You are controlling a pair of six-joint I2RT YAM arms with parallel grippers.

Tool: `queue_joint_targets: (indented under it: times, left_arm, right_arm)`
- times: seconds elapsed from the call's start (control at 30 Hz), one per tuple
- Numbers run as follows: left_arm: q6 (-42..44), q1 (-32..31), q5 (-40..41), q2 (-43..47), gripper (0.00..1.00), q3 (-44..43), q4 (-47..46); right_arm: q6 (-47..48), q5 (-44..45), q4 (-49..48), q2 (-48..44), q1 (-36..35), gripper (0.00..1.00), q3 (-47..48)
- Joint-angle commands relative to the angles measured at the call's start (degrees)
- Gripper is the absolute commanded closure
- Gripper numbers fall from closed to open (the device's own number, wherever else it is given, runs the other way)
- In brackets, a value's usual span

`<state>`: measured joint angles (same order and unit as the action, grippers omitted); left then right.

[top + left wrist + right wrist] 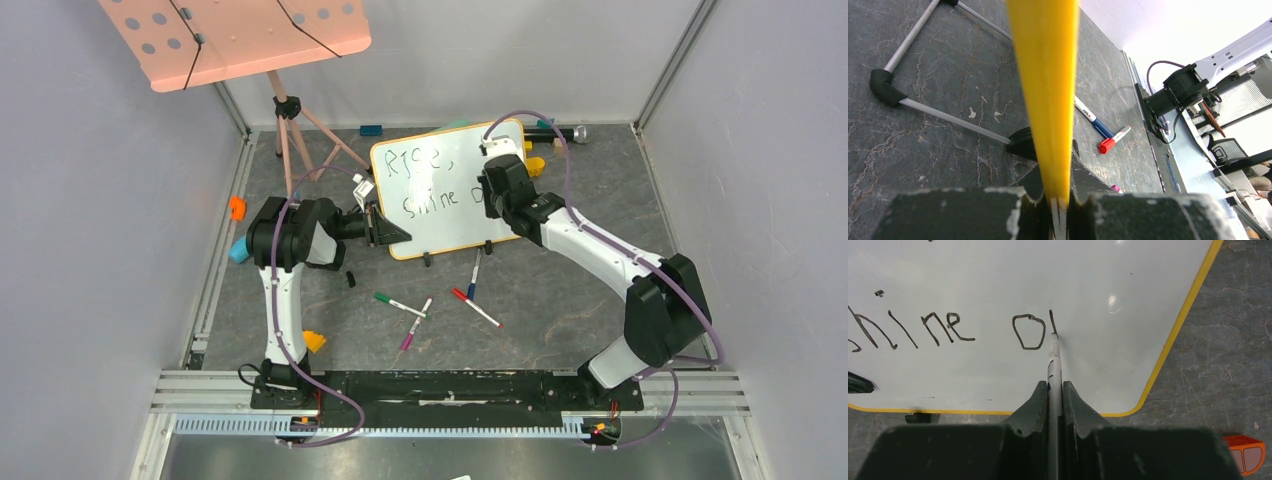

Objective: Write a sentence on the whiteboard

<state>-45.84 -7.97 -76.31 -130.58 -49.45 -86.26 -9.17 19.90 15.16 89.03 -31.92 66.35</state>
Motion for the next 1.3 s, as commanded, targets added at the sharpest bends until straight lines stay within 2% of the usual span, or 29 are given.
queue_joint_targets:
  times: [0.0,0.57,0.93,1.27]
  left_arm:
    - [3.8,-1.0,-5.9,-1.8,0.98,1.4,-3.0]
    - [3.8,-1.0,-5.8,-1.6,0.98,1.4,-3.0]
    - [3.8,-1.0,-5.8,-1.7,0.98,1.4,-3.0]
    - [3.9,-1.0,-5.9,-1.7,0.98,1.4,-3.0]
  right_arm:
    - [0.8,-0.1,-1.9,1.8,0.7,1.0,3.9]
    - [1.4,2.7,-0.6,2.9,2.0,1.0,6.9]
    - [1.6,2.9,0.4,2.0,3.0,1.0,5.4]
    - [1.4,-0.2,0.4,0.7,3.1,1.0,1.0]
